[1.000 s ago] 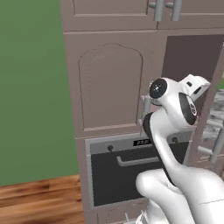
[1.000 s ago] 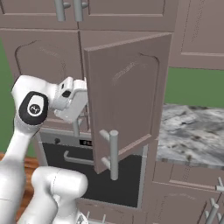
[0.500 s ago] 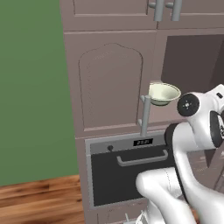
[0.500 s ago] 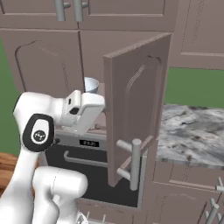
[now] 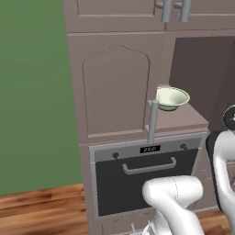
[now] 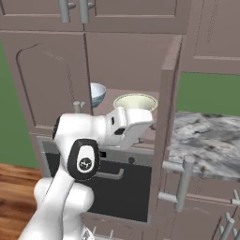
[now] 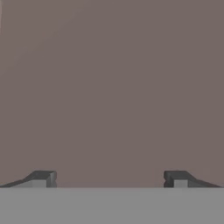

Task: Move the bowls from the cabinet to the plates on the dining table.

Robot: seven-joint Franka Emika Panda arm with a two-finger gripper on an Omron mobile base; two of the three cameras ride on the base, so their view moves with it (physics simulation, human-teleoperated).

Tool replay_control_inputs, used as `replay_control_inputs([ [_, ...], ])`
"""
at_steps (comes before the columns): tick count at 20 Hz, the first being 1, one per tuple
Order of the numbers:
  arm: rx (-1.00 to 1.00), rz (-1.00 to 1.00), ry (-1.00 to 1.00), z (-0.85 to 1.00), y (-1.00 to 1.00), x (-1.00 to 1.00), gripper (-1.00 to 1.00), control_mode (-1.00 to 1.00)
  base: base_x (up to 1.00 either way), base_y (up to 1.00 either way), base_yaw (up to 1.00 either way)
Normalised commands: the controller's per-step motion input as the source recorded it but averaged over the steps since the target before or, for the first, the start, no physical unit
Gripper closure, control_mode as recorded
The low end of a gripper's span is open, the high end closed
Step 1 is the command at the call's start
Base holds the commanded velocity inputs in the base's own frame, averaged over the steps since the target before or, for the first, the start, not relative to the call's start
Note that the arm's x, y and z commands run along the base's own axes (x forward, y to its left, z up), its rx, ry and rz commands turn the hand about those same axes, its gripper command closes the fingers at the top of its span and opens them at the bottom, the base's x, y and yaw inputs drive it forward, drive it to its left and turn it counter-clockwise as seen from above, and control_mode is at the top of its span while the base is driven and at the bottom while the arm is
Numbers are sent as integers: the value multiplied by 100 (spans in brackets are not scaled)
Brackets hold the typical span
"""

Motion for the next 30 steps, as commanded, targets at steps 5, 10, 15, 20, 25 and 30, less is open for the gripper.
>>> replay_control_inputs([
  [5, -2, 0, -7, 0, -45, -3, -100, -100, 0, 0, 0],
  [10, 0, 0, -3, -12, 27, -22, -100, -100, 0, 0, 0],
  [15, 4, 0, -1, -7, 53, -13, -100, -100, 0, 0, 0],
  [20, 20, 1, 0, 0, 41, 0, -100, -100, 0, 0, 0],
  [25, 27, 3, 0, 0, 35, 0, -100, -100, 0, 0, 0],
  [30, 31, 6, 0, 0, 28, 0, -100, -100, 0, 0, 0],
])
